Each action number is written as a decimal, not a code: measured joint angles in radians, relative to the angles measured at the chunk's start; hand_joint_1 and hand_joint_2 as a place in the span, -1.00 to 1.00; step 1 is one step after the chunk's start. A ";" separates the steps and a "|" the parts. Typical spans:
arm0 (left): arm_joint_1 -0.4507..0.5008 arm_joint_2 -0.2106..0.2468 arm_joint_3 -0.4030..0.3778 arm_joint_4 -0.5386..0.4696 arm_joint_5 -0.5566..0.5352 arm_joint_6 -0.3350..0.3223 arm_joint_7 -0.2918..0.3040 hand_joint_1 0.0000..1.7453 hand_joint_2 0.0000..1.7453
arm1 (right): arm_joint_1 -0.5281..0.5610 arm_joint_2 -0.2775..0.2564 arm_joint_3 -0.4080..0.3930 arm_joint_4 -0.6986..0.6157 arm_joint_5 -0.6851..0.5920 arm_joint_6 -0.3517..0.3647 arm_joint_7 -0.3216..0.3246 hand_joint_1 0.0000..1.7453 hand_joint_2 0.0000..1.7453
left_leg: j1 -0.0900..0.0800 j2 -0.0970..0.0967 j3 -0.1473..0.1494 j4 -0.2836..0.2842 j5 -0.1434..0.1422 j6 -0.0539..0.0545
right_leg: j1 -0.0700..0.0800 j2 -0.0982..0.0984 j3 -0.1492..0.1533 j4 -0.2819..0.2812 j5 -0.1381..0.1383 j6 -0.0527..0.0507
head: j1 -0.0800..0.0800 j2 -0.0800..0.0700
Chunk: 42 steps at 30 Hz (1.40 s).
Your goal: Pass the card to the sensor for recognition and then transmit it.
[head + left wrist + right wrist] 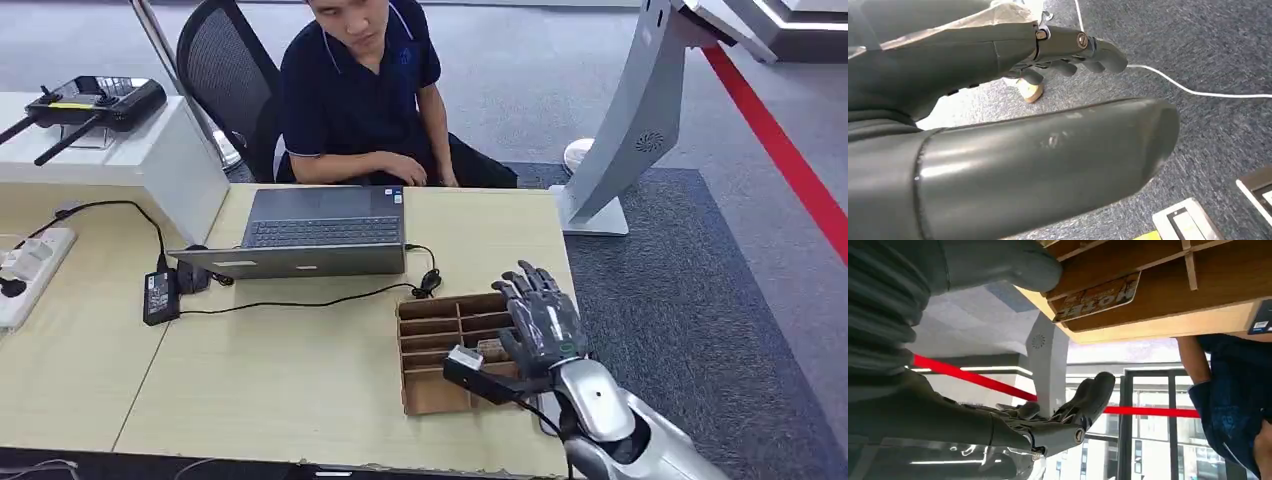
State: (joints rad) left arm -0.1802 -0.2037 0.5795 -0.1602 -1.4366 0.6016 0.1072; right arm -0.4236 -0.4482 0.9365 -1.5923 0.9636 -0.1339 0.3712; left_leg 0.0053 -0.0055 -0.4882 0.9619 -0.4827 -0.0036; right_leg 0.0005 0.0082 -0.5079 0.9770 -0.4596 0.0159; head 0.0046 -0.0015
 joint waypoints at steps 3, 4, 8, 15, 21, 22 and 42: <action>0.000 0.000 0.000 0.000 -0.002 0.000 0.000 -1.00 -1.00 | 0.000 0.005 0.001 0.003 -0.002 -0.011 -0.005 -0.42 1.00 | 0.000 0.000 0.000 0.000 0.000 0.000 | 0.000 0.000 0.000 0.000 0.000 0.000 | 0.000 0.000; 0.000 0.000 0.000 0.000 -0.002 0.000 0.000 -1.00 -1.00 | 0.000 0.007 0.001 0.004 -0.002 -0.013 -0.005 -0.36 1.00 | 0.000 0.000 0.000 0.000 0.000 0.000 | 0.000 0.000 0.000 0.000 0.000 0.000 | 0.000 0.000; -0.001 0.000 0.000 0.000 -0.004 -0.001 0.000 -1.00 -1.00 | 0.001 0.016 0.002 0.010 -0.012 -0.026 -0.010 -0.50 1.00 | 0.000 0.000 0.000 0.000 0.000 0.000 | 0.000 0.000 0.000 0.000 0.000 0.000 | 0.000 0.000; -0.003 -0.002 -0.010 0.000 -0.018 -0.006 0.000 -1.00 -1.00 | 0.003 0.047 0.003 0.033 -0.039 -0.081 -0.040 -0.48 1.00 | 0.000 0.000 0.000 0.000 0.000 0.000 | 0.000 0.000 0.000 0.000 0.000 0.000 | 0.000 0.000; -0.005 -0.002 -0.021 0.000 -0.017 -0.006 0.005 -1.00 -1.00 | 0.005 0.073 0.010 0.068 -0.049 -0.096 -0.047 -0.38 1.00 | 0.000 0.000 0.000 0.000 0.000 0.000 | 0.000 0.000 0.000 0.000 0.000 0.000 | 0.000 0.000; -0.005 -0.002 -0.023 0.000 -0.017 -0.006 0.005 -1.00 -1.00 | 0.005 0.075 0.011 0.073 -0.050 -0.096 -0.047 -0.42 1.00 | 0.000 0.000 0.000 0.000 0.000 0.000 | 0.000 0.000 0.000 0.000 0.000 0.000 | 0.000 0.000; -0.006 -0.002 -0.026 0.000 -0.018 -0.015 0.005 -1.00 -1.00 | 0.005 0.086 0.017 0.106 -0.047 -0.100 -0.037 -0.38 1.00 | 0.000 0.000 0.000 0.000 0.000 0.000 | 0.000 0.000 -0.001 0.000 0.000 0.000 | 0.000 0.000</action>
State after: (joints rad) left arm -0.1863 -0.2060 0.5539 -0.1602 -1.4542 0.5867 0.1118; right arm -0.4191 -0.3624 0.9533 -1.4858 0.9163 -0.2335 0.3338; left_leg 0.0054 -0.0055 -0.4887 0.9619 -0.4827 -0.0036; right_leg 0.0005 0.0082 -0.5085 0.9770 -0.4596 0.0159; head 0.0050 -0.0015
